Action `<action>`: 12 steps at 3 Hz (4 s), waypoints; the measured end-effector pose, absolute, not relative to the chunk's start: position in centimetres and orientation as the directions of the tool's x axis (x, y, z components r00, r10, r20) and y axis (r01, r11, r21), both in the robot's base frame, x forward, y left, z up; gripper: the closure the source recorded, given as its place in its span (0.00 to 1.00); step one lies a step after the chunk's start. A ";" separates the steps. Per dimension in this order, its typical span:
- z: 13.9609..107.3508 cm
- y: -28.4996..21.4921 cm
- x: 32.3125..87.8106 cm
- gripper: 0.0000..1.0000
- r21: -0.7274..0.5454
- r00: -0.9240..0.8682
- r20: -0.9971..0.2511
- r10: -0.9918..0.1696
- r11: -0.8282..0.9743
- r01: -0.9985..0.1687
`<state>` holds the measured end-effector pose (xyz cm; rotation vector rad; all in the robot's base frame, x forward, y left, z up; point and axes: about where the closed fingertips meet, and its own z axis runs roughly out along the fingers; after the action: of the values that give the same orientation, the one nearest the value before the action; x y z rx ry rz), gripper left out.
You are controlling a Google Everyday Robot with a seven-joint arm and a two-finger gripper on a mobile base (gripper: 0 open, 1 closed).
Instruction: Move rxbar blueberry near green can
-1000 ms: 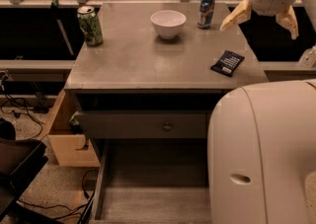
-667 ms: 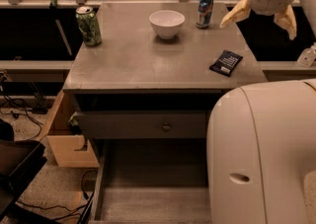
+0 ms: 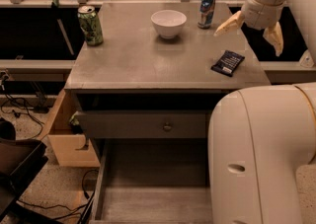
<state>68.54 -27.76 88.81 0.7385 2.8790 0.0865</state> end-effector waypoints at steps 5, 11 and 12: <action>81.6 -24.1 70.6 0.41 0.120 -0.847 0.016 0.531 0.840 0.529; 82.4 -24.1 70.4 0.58 0.119 -0.845 0.013 0.534 0.838 0.532; 82.4 -24.2 70.4 0.59 0.119 -0.845 0.013 0.535 0.838 0.533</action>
Offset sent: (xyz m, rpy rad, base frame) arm 0.0179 0.0203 -0.0251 0.0856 0.1816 -0.0287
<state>70.36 -24.15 82.39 0.8690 2.9915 0.1836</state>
